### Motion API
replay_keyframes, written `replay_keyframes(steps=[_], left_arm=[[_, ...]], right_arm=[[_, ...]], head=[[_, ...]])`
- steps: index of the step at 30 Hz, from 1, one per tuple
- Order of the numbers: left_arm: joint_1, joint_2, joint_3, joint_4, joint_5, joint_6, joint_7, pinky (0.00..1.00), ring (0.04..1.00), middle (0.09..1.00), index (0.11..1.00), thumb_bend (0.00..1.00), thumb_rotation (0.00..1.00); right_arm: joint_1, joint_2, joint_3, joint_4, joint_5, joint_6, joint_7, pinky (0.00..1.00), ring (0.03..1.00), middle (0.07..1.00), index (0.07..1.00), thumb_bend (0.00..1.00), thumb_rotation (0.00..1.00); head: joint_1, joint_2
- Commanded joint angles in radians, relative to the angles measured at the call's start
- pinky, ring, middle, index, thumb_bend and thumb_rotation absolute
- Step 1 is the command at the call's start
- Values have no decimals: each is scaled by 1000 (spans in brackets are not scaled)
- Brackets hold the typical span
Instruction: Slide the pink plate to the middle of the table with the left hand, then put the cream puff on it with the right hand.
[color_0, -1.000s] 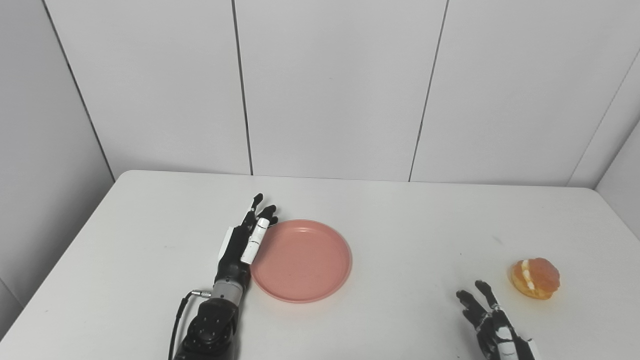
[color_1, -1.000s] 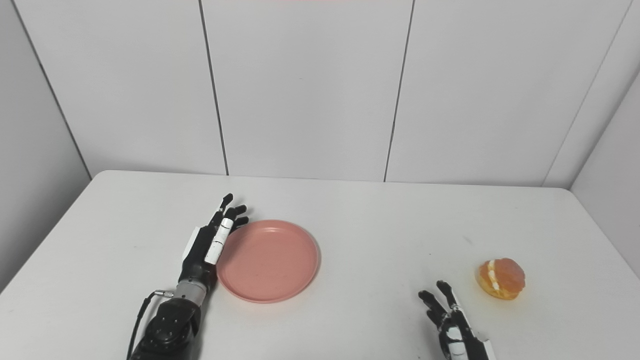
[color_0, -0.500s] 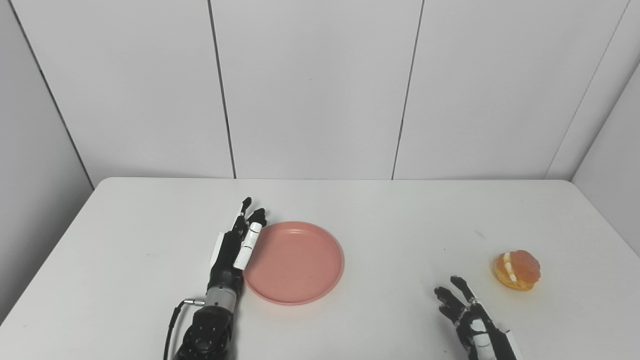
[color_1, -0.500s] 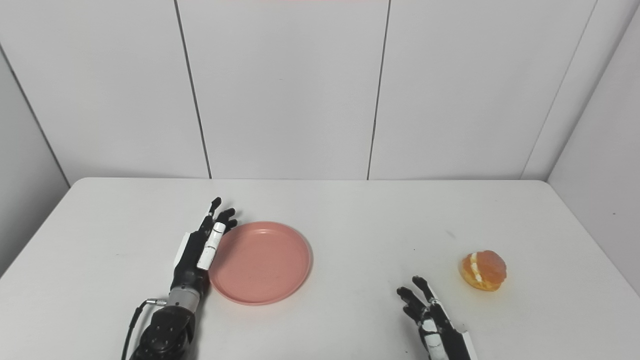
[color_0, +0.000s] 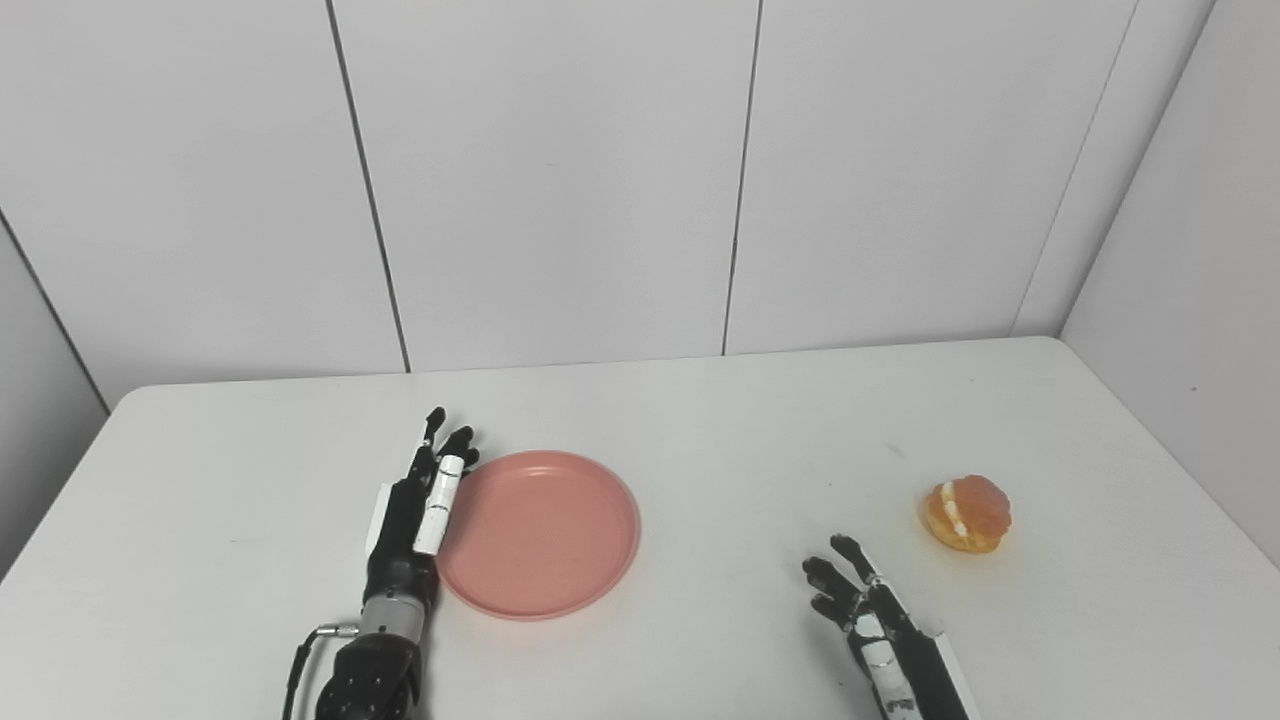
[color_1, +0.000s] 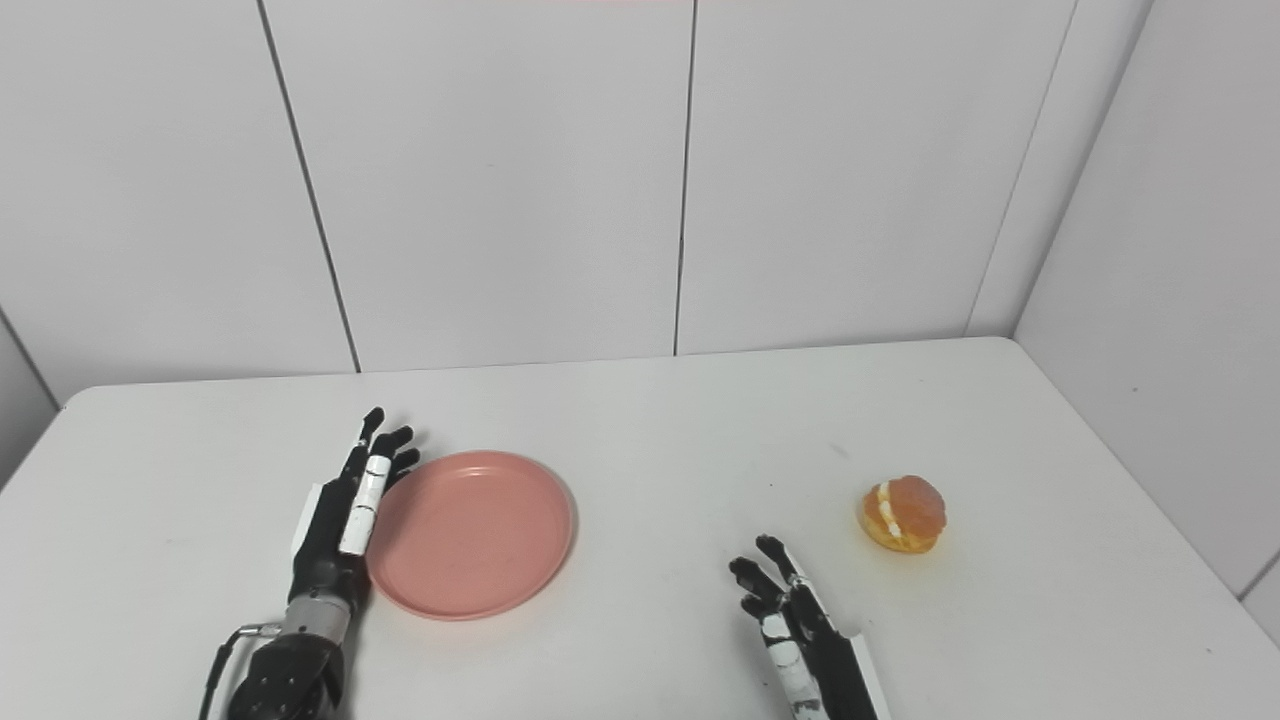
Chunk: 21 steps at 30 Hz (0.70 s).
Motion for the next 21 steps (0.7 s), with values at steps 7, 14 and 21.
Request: replay_keyframes(steps=[7,14,21], left_arm=[[4,-5,-3,95,-25,3,-42,898,881,908,979,666,945],[-14,4,-3,121,-26,-15,-46,874,864,892,969,689,936],[-21,9,-3,157,-19,-43,-49,871,855,885,974,674,942]], right_arm=[[-41,39,31,37,-105,-43,-25,848,880,854,933,869,952],[-74,12,6,-32,-220,-101,-73,820,868,849,939,849,908],[-113,-42,-33,-142,-502,-55,-149,766,813,822,878,910,820]], head=[[-41,-9],[-74,-11],[-118,-20]])
